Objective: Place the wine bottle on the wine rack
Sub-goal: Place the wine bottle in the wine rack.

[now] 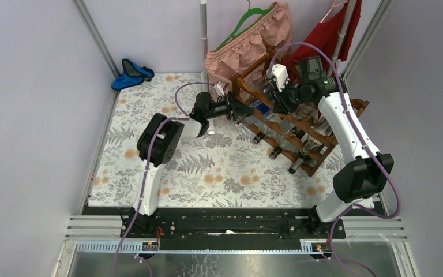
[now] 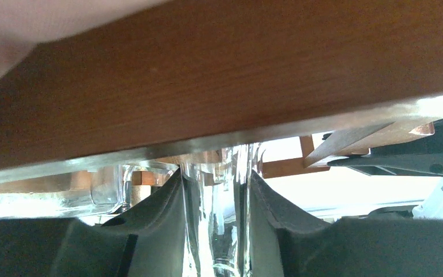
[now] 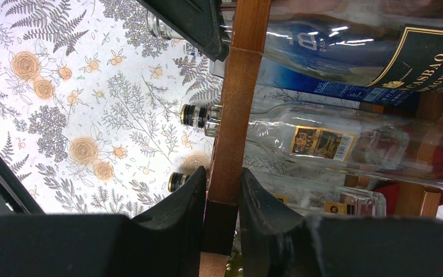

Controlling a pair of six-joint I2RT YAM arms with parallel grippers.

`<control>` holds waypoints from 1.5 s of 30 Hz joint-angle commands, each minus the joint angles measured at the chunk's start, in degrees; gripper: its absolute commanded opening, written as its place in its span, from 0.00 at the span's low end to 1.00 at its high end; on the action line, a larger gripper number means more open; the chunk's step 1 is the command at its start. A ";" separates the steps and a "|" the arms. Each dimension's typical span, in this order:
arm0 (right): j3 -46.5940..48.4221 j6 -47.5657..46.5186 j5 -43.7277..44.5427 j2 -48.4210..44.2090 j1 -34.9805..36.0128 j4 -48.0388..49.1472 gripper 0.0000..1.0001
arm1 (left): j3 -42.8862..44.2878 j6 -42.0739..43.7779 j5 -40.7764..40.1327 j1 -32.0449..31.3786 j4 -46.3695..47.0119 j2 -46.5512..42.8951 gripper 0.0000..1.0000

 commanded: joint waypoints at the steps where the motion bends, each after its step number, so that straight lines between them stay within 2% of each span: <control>1: 3.98 0.00 -12.33 -4.40 1.18 -2.88 0.07 | 4.52 1.25 -11.79 -0.48 7.56 -2.41 0.00; 6: 4.03 -0.07 -12.02 -4.49 1.14 -2.85 0.15 | 4.90 0.27 -11.78 -0.51 7.61 -1.83 0.01; 16: 3.79 0.57 -11.48 -4.75 1.18 -2.13 0.14 | 3.14 -4.25 -15.11 -0.44 12.74 -1.32 0.00; 25: 3.77 0.86 -11.96 -4.55 1.18 -2.10 0.14 | 5.56 -7.95 -11.95 -0.65 25.50 1.30 0.00; 37: 3.77 0.60 -12.66 -4.31 1.18 -2.70 0.11 | 7.93 -10.85 -8.87 -0.92 31.16 1.79 0.00; 45: 3.29 0.41 -12.49 -4.74 1.18 -2.99 0.11 | 7.80 -12.95 -10.08 -1.01 35.44 2.55 0.00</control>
